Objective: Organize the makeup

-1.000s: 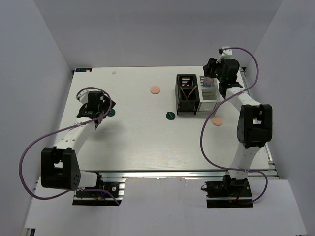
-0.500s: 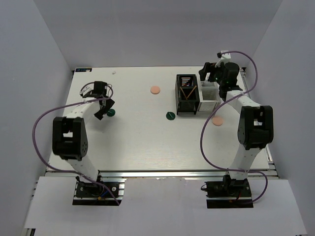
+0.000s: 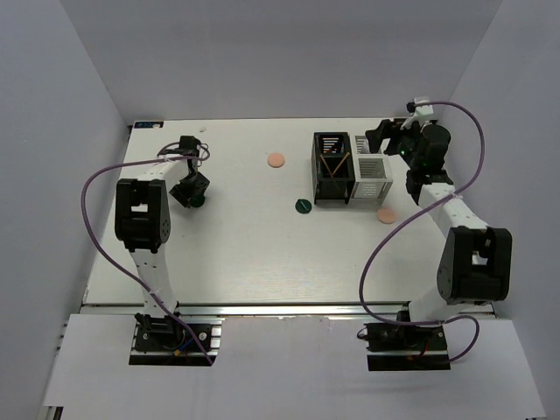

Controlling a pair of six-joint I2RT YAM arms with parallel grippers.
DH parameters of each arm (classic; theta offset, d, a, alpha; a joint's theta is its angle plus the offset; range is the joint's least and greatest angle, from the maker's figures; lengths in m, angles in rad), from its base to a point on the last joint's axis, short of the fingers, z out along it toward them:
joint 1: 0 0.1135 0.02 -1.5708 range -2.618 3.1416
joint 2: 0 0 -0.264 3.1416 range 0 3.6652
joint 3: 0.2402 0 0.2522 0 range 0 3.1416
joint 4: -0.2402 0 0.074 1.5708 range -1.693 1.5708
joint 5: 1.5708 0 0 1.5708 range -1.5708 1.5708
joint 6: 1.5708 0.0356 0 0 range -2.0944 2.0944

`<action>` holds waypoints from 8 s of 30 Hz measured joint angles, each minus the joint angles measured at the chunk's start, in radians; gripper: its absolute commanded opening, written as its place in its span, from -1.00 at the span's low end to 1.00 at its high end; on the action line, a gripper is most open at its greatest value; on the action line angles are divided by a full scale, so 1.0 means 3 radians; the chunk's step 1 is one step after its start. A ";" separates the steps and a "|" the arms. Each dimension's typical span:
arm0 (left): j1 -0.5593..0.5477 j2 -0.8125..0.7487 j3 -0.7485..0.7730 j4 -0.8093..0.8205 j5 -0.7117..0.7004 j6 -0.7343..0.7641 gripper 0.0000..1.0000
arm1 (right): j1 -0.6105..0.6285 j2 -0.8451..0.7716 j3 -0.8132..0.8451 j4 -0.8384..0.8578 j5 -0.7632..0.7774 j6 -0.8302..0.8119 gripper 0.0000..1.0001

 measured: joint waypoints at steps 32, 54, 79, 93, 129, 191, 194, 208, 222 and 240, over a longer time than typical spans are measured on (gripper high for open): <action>-0.1427 -0.0296 0.0257 0.3150 0.2118 0.0376 -1.00 | -0.0619 -0.1316 -0.0896 -0.1212 -0.0913 -0.0716 -0.97; -0.2427 0.1565 0.2111 0.3899 0.2187 0.1325 0.01 | -0.0858 -0.1562 -0.1442 -0.1476 -0.0744 -0.0559 -0.39; -0.2448 0.1535 0.2080 0.3539 0.1675 0.1705 0.29 | -0.0858 -0.0965 -0.1451 -0.1322 -0.0749 -0.0729 -0.06; -0.2448 0.1508 0.2066 0.3471 0.1733 0.1720 0.48 | -0.0858 -0.0950 -0.1451 -0.1319 -0.0749 -0.0730 -0.03; -0.1376 -0.1190 -0.0384 0.3671 0.1275 0.1017 0.43 | -0.0595 0.0284 -0.0914 -0.1424 -0.0022 -0.0755 -0.23; -0.0909 0.1253 0.1214 0.2447 0.1134 -0.0117 0.45 | 0.0097 -0.0112 -0.0109 -0.1302 0.0024 -0.1087 0.18; -0.0921 0.1397 0.1474 0.2345 0.1050 -0.0139 0.39 | 0.0089 -0.0233 -0.0148 -0.1294 0.0013 -0.1039 0.18; -0.1035 0.1612 0.2005 0.1781 0.0961 0.0482 0.38 | -0.0148 -0.0584 -0.0210 -0.1193 -0.0041 -0.0779 0.18; -0.1205 0.1320 0.1560 0.1681 0.0671 0.1418 -0.08 | -0.0179 -0.0584 -0.0248 -0.1193 -0.0099 -0.0674 0.18; -0.1211 0.0632 0.0393 0.2358 0.1179 0.1202 -1.00 | -0.0186 -0.0843 -0.0354 -0.1325 -0.0928 -0.1099 0.15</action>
